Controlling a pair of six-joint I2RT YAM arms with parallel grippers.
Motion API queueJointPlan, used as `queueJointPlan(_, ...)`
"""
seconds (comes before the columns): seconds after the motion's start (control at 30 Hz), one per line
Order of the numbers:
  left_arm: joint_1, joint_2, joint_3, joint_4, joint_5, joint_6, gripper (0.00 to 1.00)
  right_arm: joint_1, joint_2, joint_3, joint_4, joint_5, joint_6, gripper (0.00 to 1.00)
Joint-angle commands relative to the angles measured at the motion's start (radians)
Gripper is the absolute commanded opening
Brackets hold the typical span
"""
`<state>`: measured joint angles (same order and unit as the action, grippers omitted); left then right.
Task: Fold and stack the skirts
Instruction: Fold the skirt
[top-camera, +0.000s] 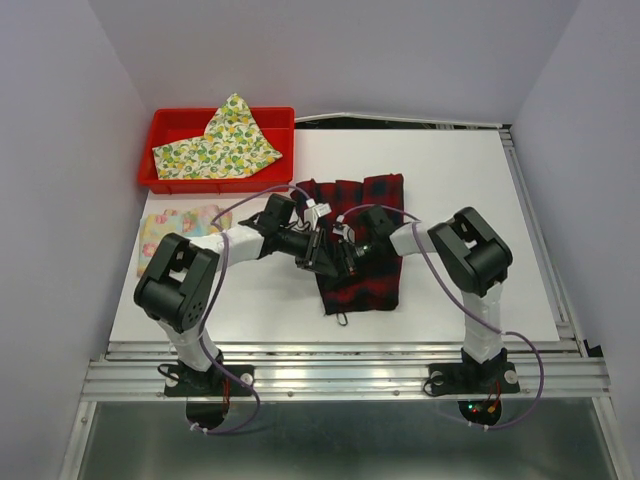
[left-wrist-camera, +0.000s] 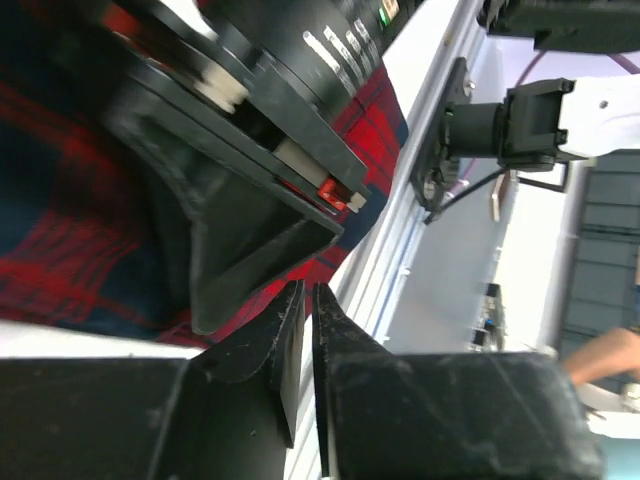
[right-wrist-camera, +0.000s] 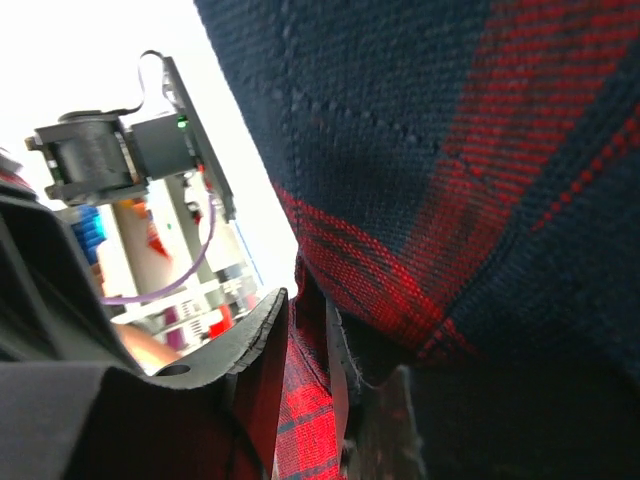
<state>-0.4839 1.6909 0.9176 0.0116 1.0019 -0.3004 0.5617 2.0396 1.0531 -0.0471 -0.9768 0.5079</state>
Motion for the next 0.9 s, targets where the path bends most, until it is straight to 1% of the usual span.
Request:
queueJointPlan(0.0,-0.016,0.022,-0.02,0.114,0.046,-0.071,0.17,-0.005,0.103,0.024,-0.011,0.098,-0.006,0.29)
queueJointPlan(0.07,-0.022,0.041,-0.019,0.122,0.038,-0.078,0.16,-0.019,0.126,0.045,-0.011,0.096,0.0,0.29)
queueJointPlan(0.17,-0.033,0.065,-0.028,0.134,0.023,-0.091,0.11,-0.057,0.157,0.067,0.001,0.095,0.03,0.3)
queueJointPlan(0.23,-0.035,0.075,-0.04,0.161,0.02,-0.108,0.11,-0.057,0.165,0.084,0.003,0.092,0.038,0.3)
queueJointPlan(0.57,-0.027,0.156,-0.08,0.217,-0.037,-0.198,0.08,-0.094,0.146,0.145,0.018,0.118,0.07,0.3)
queueJointPlan(0.63,-0.006,0.202,-0.103,0.211,-0.068,-0.233,0.03,-0.105,0.13,0.151,0.016,0.115,0.072,0.31)
queueJointPlan(0.7,0.019,0.226,-0.114,0.206,-0.106,-0.232,0.0,-0.144,0.068,0.154,0.003,0.106,0.058,0.47)
queueJointPlan(0.73,0.025,0.252,-0.111,0.189,-0.118,-0.223,0.0,-0.173,0.044,0.16,-0.016,0.093,0.037,0.52)
queueJointPlan(0.8,0.031,0.28,-0.094,0.163,-0.134,-0.203,0.0,-0.197,-0.033,0.188,-0.101,0.087,-0.037,0.54)
queueJointPlan(0.83,0.036,0.298,-0.082,0.156,-0.135,-0.203,0.0,-0.207,-0.057,0.217,-0.222,0.075,-0.125,0.54)
queueJointPlan(0.87,0.037,0.305,-0.076,0.154,-0.137,-0.204,0.0,-0.207,-0.08,0.223,-0.282,0.067,-0.176,0.54)
